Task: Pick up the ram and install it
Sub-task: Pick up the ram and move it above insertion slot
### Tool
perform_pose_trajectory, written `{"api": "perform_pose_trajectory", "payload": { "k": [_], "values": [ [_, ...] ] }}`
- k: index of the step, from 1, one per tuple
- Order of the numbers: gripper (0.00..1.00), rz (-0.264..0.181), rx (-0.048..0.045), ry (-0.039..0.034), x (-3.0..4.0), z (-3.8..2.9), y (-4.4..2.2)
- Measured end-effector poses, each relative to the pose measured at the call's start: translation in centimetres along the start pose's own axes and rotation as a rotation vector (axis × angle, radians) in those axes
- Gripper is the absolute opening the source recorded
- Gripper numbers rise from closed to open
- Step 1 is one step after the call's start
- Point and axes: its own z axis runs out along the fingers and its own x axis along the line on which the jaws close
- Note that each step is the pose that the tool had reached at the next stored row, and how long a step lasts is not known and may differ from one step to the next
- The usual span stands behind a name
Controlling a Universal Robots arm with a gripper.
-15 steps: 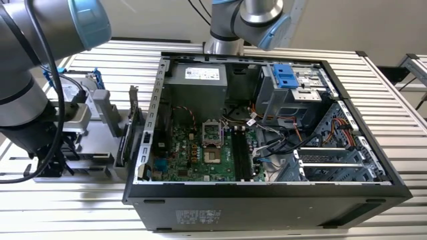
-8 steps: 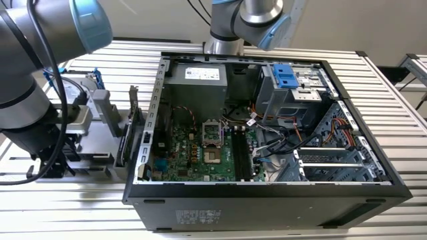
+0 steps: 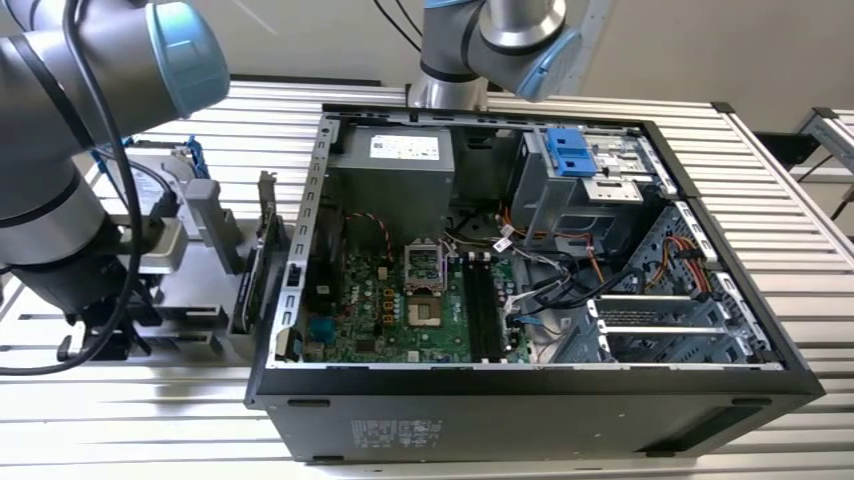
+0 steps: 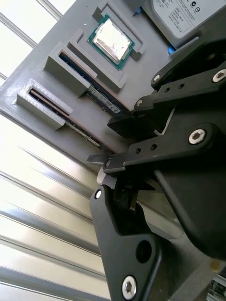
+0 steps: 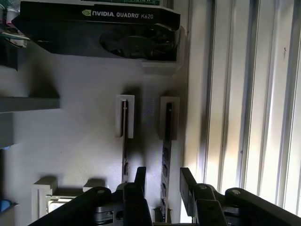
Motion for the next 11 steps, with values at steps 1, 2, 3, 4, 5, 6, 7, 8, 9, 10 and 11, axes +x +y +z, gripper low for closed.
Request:
{"api": "perform_pose_trajectory", "payload": {
  "k": [1,2,3,4,5,6,7,8,9,10,11],
  "values": [
    [1.00,0.000,0.0001,0.0005,0.00,0.07,0.00],
    [1.00,0.000,0.0002,0.0010,0.00,0.14,0.00],
    [1.00,0.000,0.0003,0.0012,0.00,0.21,0.00],
    [1.00,0.000,0.0005,0.0013,0.00,0.27,0.01],
    [1.00,0.000,0.0008,0.0014,0.00,0.30,0.00],
    [1.00,0.000,0.0009,0.0014,0.00,0.30,0.00],
    [1.00,0.000,0.0008,0.0014,0.00,0.30,0.00],
    [1.00,0.000,0.0009,0.0014,0.00,0.30,0.00],
    [1.00,0.000,0.0009,0.0015,0.00,0.30,0.00],
    [1.00,0.000,0.0008,0.0016,0.00,0.31,0.00],
    [0.00,0.000,0.0008,0.0017,0.00,0.31,0.00]
  ]
}}
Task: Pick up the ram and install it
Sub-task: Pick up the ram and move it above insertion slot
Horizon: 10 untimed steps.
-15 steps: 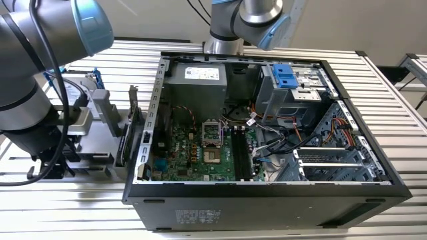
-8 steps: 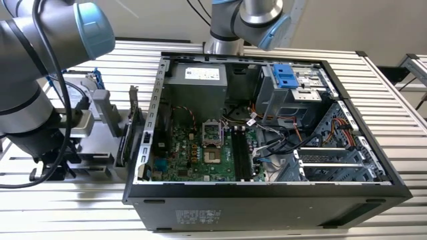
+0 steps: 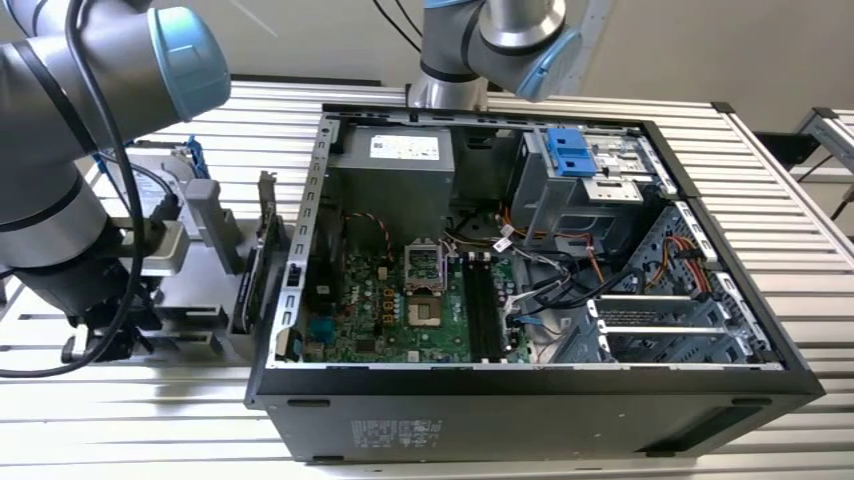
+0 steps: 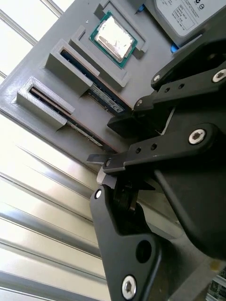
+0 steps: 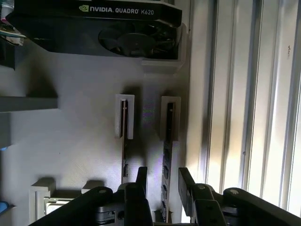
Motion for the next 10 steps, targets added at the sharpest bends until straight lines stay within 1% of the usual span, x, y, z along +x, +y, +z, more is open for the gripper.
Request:
{"api": "perform_pose_trajectory", "payload": {
  "k": [10],
  "values": [
    [0.00,0.000,-0.0001,0.0004,0.00,0.00,0.00]
  ]
}}
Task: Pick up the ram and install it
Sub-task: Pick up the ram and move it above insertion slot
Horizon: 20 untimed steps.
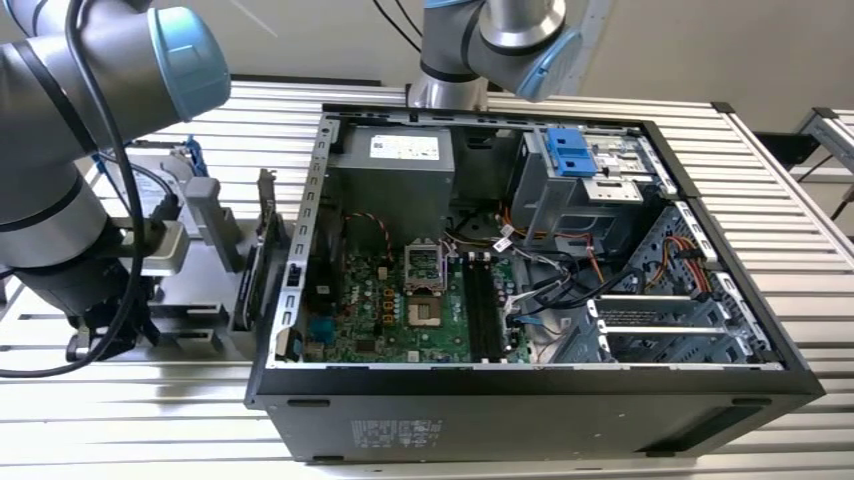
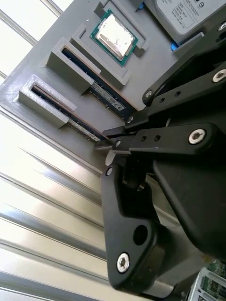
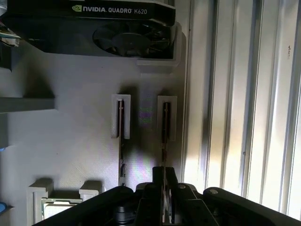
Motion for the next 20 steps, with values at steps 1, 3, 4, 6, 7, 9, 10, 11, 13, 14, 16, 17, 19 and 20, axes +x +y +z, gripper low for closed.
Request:
{"api": "perform_pose_trajectory", "payload": {
  "k": [1,3,4,6,7,9,10,11,13,14,16,17,19,20],
  "values": [
    [0.00,0.000,0.0000,0.0001,0.00,0.00,0.00],
    [0.00,0.000,0.0000,0.0002,0.00,0.00,0.00],
    [0.00,0.000,0.0000,0.0002,0.00,0.00,0.00],
    [0.00,0.000,0.0000,0.0003,0.00,0.00,0.00],
    [0.00,0.000,0.0000,0.0003,0.00,0.00,0.00],
    [0.00,0.000,0.0000,0.0004,0.00,0.00,0.00],
    [0.00,0.000,0.0000,0.0004,0.00,0.00,0.00],
    [0.00,0.000,0.0000,0.0005,0.00,0.00,0.00],
    [0.00,0.000,0.0000,0.0006,0.00,0.00,0.00],
    [0.00,0.000,0.0000,0.0006,0.00,0.00,0.00],
    [0.00,0.000,-0.0001,0.0008,0.00,-0.05,0.00],
    [0.00,0.000,0.0000,0.0007,0.00,-0.12,-0.01],
    [0.00,0.000,0.0000,0.0007,0.00,-0.33,-0.01],
    [0.00,0.000,0.0000,0.0007,0.00,-0.48,-0.01]
  ]
}}
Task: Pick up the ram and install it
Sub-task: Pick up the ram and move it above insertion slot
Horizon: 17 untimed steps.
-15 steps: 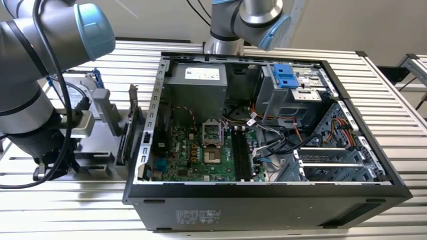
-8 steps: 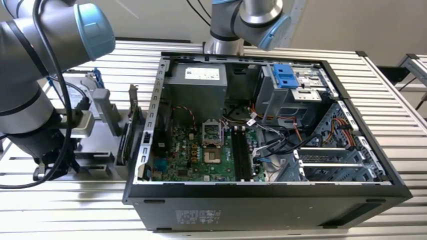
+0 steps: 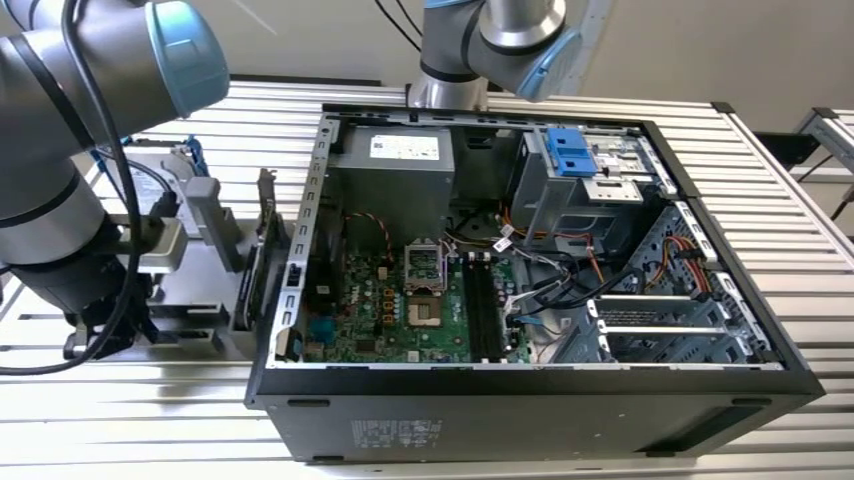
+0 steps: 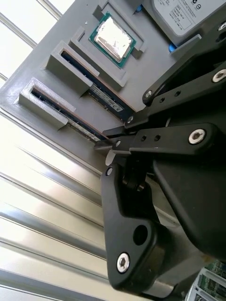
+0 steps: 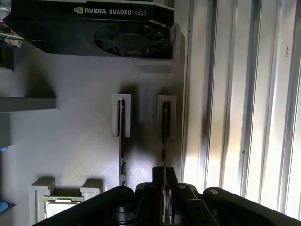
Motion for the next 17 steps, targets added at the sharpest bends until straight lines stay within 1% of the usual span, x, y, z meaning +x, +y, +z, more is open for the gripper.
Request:
{"api": "perform_pose_trajectory", "payload": {
  "k": [10,17],
  "values": [
    [0.00,0.000,0.0000,0.0000,0.01,-1.50,-0.01],
    [0.00,0.000,0.0001,-0.0001,0.02,-2.33,-0.03]
  ]
}}
